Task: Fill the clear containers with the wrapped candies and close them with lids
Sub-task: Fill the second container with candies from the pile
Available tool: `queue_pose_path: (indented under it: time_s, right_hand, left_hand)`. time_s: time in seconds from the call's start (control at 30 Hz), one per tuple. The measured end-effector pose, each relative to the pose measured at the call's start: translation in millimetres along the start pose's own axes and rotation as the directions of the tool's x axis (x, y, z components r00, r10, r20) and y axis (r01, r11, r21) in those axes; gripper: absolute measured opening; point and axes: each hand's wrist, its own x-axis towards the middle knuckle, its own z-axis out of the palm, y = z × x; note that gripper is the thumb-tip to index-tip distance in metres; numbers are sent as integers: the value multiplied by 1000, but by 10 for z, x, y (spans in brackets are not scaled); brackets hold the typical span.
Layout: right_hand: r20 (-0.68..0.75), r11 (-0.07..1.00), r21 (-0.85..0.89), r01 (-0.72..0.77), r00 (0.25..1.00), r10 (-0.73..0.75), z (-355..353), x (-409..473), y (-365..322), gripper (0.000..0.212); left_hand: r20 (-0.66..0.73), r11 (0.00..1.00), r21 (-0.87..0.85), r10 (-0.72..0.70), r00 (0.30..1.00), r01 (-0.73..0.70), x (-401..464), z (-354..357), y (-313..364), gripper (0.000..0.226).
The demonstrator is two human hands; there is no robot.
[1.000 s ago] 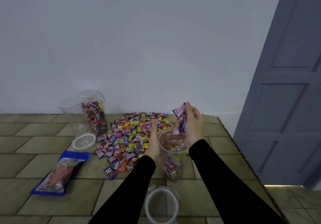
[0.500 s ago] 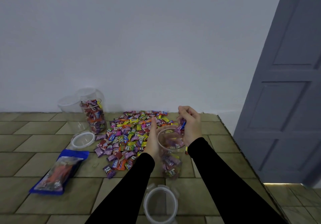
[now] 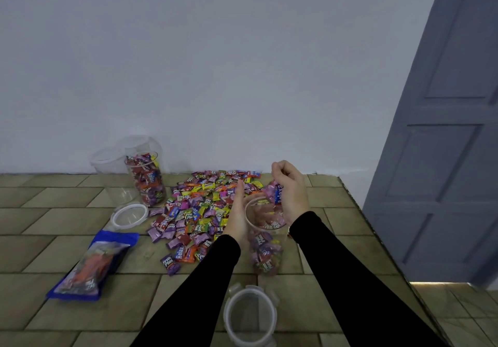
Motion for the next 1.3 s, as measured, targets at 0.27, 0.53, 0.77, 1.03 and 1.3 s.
queue_pose_path:
  time_s: [0.27, 0.53, 0.77, 1.03, 1.3]
  right_hand:
    - [20, 999, 32, -10, 1000, 9, -40, 10, 16, 22]
    - [104, 989, 112, -97, 991, 85, -14, -55, -81, 23]
    - [129, 966, 134, -222, 970, 205, 8, -95, -146, 20]
    - [55, 975, 144, -167, 985, 160, -70, 151, -161, 18]
    - [-118, 948, -205, -242, 968, 221, -340, 390, 590, 18]
  left_hand:
    - [37, 1000, -5, -20, 999, 21, -42, 2, 39, 79]
    - [29, 999, -34, 27, 999, -26, -27, 22, -2, 72]
    - [38, 977, -211, -1, 999, 9, -13, 82, 6, 77]
    - [115, 997, -61, -32, 993, 39, 90, -116, -13, 96]
    - [-22, 748, 645, 223, 974, -157, 397, -404, -119, 25]
